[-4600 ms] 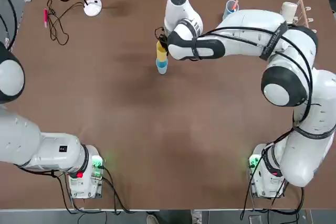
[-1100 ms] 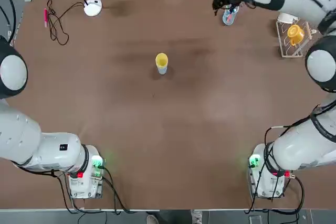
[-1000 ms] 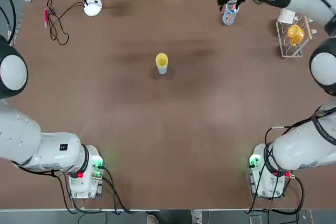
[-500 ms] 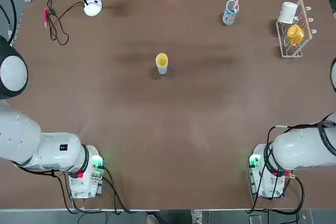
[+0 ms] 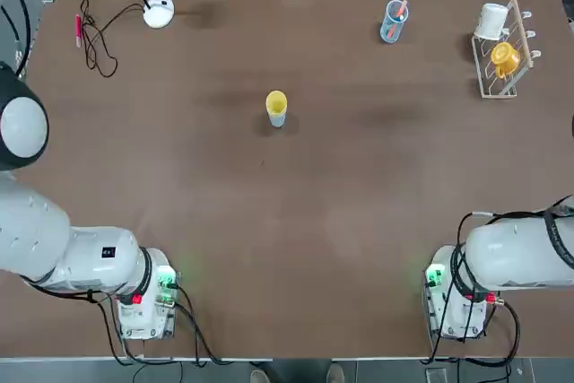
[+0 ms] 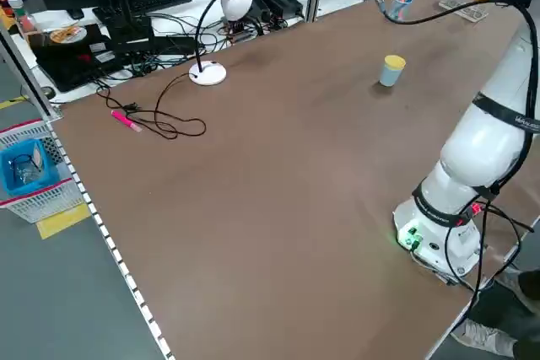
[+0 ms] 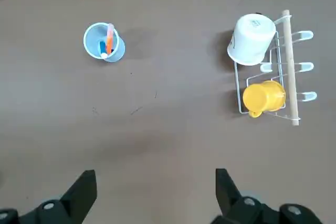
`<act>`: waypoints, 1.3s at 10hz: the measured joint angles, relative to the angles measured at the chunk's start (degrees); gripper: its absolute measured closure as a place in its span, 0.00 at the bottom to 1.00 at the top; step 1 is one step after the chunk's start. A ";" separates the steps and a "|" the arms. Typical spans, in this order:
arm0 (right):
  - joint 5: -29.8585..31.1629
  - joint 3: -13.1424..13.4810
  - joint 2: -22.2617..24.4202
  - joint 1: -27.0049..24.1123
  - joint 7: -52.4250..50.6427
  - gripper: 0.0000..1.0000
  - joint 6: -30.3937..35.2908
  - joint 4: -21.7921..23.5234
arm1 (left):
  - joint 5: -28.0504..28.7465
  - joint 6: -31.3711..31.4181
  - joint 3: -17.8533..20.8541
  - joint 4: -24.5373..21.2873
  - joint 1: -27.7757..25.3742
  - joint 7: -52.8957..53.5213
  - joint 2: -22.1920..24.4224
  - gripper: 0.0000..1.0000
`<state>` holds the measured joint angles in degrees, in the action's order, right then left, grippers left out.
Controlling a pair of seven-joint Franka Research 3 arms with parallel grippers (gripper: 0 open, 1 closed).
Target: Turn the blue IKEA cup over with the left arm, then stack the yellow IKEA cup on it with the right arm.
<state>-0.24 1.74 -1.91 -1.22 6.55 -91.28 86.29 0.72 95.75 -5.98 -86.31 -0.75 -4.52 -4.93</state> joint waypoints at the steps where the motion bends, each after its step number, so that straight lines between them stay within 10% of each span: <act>1: 0.00 -0.12 -0.01 0.00 0.93 0.00 0.09 -0.01 | 0.00 -0.09 0.02 0.00 -0.03 0.00 0.00 0.01; 13: 0.86 -2.31 0.00 -0.38 6.90 0.00 -0.44 -1.48 | 0.00 -0.68 0.02 0.46 -0.05 0.11 0.02 0.01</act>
<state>0.62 -0.57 -1.91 -1.60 13.45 -91.72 84.81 0.72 95.07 -5.96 -85.85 -0.79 -4.41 -4.91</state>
